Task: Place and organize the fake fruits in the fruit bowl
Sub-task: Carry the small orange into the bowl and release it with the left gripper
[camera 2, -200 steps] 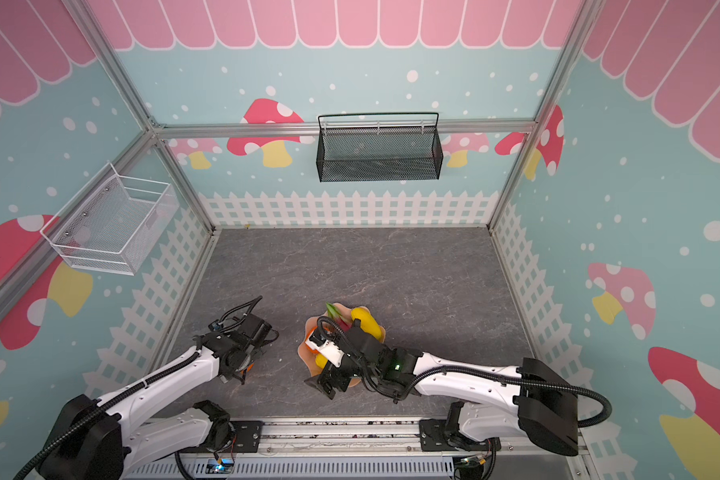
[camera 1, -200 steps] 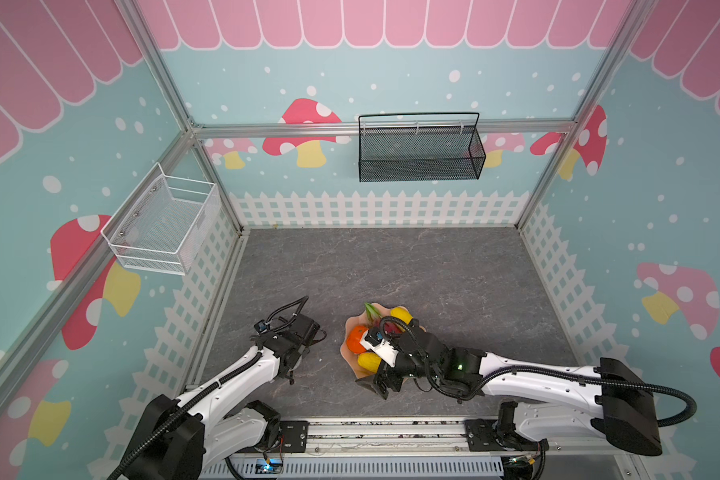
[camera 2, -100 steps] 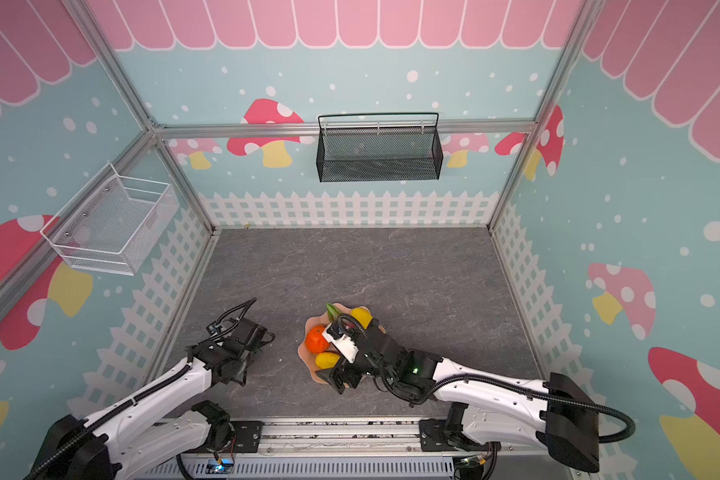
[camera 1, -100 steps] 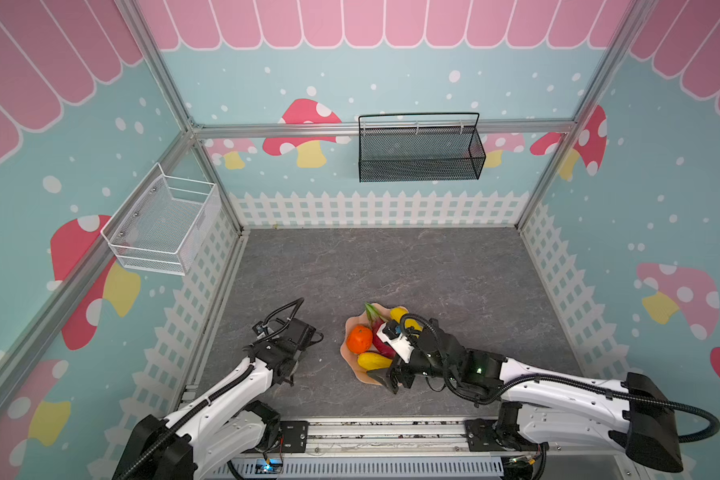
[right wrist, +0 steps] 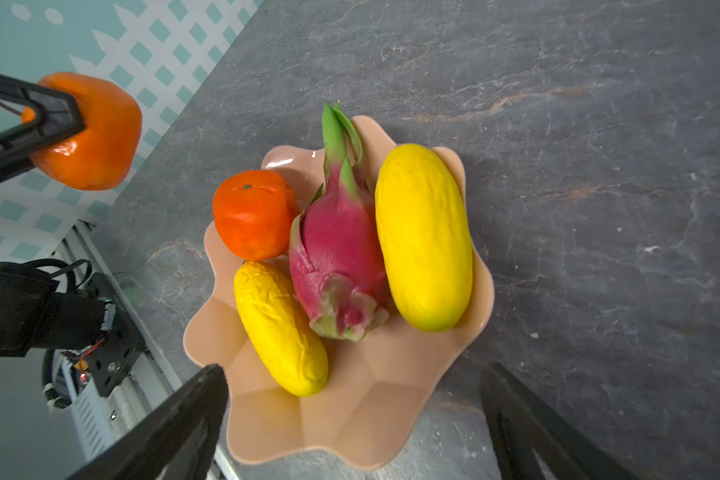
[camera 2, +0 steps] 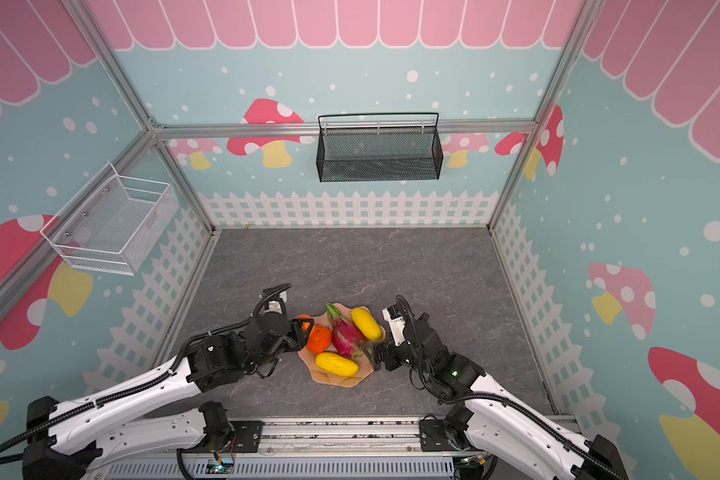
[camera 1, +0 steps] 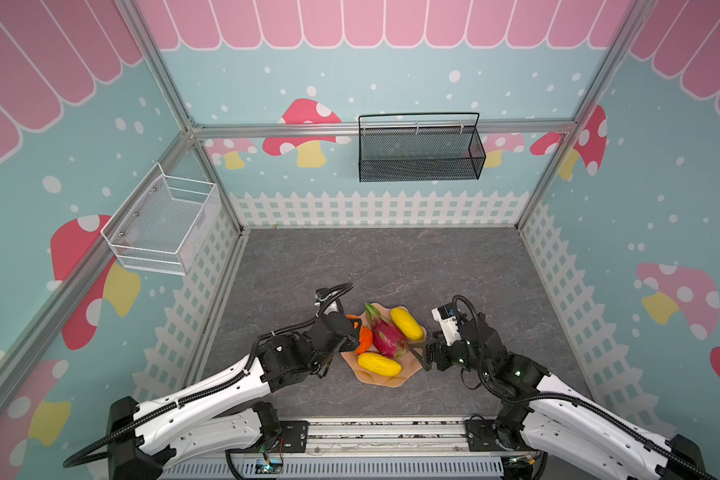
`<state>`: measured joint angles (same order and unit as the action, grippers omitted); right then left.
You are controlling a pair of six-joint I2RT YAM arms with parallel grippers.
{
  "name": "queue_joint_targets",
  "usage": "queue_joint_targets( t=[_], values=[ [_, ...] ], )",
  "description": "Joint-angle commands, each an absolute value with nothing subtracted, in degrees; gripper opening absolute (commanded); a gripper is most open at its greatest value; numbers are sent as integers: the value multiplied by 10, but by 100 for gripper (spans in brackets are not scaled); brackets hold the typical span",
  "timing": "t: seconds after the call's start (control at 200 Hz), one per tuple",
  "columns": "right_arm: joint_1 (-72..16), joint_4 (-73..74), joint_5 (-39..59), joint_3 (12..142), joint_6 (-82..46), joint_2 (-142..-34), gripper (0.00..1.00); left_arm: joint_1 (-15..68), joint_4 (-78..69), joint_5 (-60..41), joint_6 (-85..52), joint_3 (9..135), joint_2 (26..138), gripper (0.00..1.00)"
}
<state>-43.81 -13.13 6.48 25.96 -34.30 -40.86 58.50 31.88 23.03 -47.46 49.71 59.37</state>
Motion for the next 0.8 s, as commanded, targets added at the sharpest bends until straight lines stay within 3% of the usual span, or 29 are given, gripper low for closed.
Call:
queue_joint_targets(
  t=[0.0,0.37,0.796],
  values=[
    [-436,-154,111,232,-383,-362,98,624,269,164,-395,531,672,45],
    [-436,-178,168,176,-410,-269,98,670,191,75,-388,571,816,46],
    [-436,-205,179,127,-432,-173,98,675,185,60,-395,583,894,49]
  ],
)
